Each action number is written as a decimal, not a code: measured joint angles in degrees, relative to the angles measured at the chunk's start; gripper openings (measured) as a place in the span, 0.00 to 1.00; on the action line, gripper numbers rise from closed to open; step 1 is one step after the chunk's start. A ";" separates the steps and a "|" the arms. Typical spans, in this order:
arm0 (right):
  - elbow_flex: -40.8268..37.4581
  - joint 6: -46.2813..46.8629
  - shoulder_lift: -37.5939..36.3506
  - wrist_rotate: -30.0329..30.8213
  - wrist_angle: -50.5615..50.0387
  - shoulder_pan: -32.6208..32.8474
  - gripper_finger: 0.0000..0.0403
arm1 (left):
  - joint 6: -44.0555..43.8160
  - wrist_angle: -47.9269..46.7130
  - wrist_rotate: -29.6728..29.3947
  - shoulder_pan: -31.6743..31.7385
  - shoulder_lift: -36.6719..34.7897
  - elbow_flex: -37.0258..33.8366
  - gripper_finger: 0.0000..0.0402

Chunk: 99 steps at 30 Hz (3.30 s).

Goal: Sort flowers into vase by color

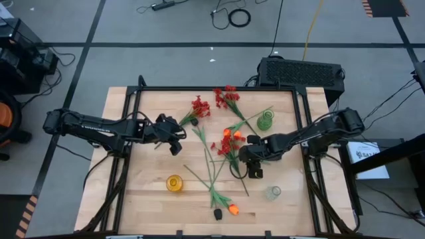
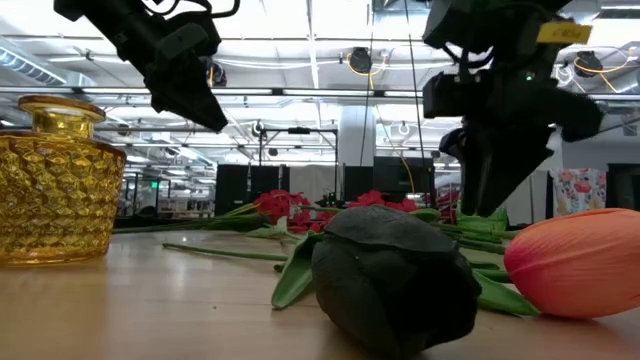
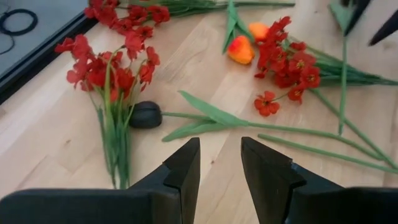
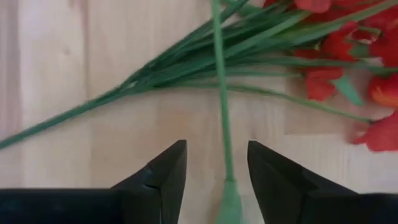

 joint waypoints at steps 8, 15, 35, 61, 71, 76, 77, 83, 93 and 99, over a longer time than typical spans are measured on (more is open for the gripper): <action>0.04 -0.38 3.02 0.16 -0.05 -0.38 0.33 | 4.64 5.23 5.68 -0.53 0.15 0.02 0.31; 0.04 0.31 5.54 0.02 -0.34 -0.36 0.19 | 7.56 9.27 8.43 -2.41 0.13 0.02 0.31; 27.98 2.46 4.18 -1.77 -33.65 -0.38 0.01 | 9.14 20.28 13.93 -4.62 0.11 0.02 0.31; 55.63 0.59 14.88 -1.70 -59.00 -2.41 0.01 | 28.47 20.26 5.47 -9.30 27.03 23.35 0.65; 55.63 0.59 14.89 -1.40 -58.89 -2.48 0.00 | 28.04 19.45 5.42 -6.99 28.94 23.91 0.61; 55.63 0.59 14.89 -1.40 -58.84 -2.50 0.00 | 27.23 18.28 4.44 -6.70 28.95 23.91 0.50; 55.63 0.59 14.89 -1.40 -58.83 -2.50 0.00 | 26.89 17.97 3.42 -6.58 28.96 23.91 0.49; 55.63 0.59 14.89 -1.42 -58.38 -2.48 0.00 | 26.64 17.61 1.54 -6.21 28.98 23.91 0.44; 55.63 0.57 14.89 -1.44 -58.10 -2.48 0.00 | 26.73 16.18 3.67 -6.23 29.00 23.89 0.44; 55.63 0.57 14.89 -1.44 -57.35 -2.48 0.00 | 26.77 15.89 3.77 -6.14 29.00 23.89 0.43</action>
